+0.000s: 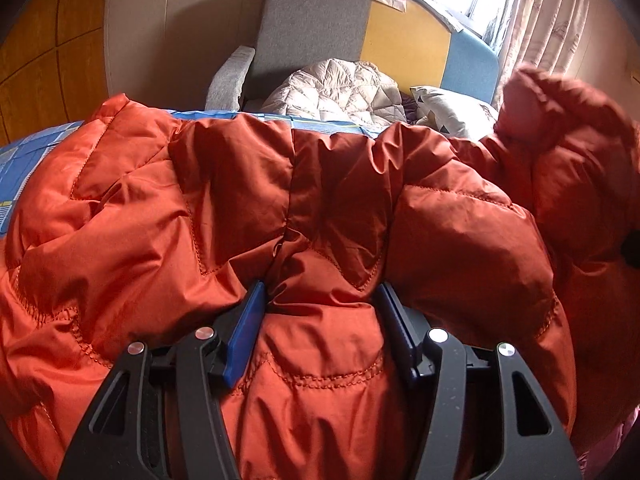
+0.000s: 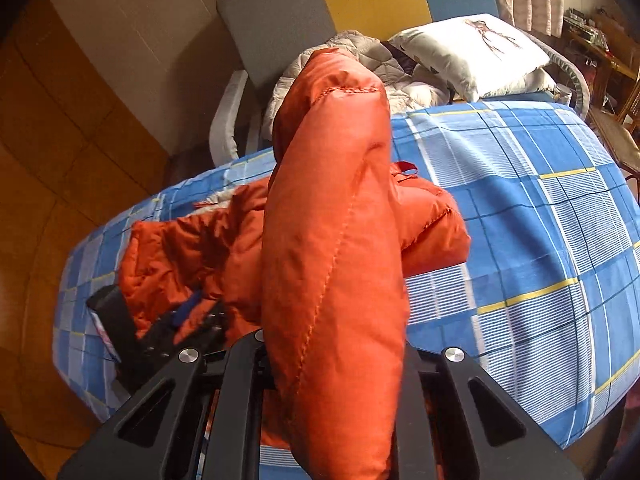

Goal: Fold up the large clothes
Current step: 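Fold the held jacket side over the body toward the left tool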

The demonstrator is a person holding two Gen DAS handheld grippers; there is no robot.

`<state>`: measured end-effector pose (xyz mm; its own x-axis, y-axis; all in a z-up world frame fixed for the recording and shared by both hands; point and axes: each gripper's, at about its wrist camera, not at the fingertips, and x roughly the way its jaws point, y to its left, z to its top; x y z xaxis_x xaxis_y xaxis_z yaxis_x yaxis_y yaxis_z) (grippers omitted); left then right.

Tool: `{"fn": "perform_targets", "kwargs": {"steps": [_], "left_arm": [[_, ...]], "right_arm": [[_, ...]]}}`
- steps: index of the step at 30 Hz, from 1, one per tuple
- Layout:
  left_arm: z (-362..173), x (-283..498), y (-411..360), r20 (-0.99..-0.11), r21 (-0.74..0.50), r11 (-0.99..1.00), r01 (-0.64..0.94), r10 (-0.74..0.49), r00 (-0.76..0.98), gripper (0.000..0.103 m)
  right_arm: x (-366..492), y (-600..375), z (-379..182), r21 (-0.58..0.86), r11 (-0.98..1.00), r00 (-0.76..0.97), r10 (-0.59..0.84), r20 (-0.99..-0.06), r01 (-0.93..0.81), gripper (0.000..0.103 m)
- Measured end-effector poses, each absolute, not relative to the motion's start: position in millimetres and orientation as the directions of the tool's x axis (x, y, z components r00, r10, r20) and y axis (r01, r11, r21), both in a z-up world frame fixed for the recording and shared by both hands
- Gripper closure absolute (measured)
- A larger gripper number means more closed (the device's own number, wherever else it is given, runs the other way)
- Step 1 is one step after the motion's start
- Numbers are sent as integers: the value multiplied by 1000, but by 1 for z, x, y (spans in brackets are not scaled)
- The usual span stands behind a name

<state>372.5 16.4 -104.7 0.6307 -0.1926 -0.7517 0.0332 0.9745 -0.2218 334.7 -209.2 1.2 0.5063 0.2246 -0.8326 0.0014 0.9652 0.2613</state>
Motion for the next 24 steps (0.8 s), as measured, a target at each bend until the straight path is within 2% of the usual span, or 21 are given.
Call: {"fn": "perform_targets", "kwargs": {"steps": [7,14,18,21,24], "left_arm": [[-101,371,26,-751,-263,964,40,-231,618,48],[-80,358,60,-738,-300,954,19,-245,629,55],[-57,344,115,-701,-306,951,-50,-189,688,60],[-59,343,146,-718,-250,962,-108,-109,687,69],[-77,350,155,-753,-237,965,-110,-111,648,70]], "right_arm": [[336,-151,7,243,970,518,207,-830,2,88],[333,-119,6,226,974,525,195,-829,-5,89],[333,-111,8,205,979,533,176,-828,-4,89],[330,-101,12,185,983,547,155,-823,0,89],[327,-89,15,167,986,557,144,-818,-10,89]]}}
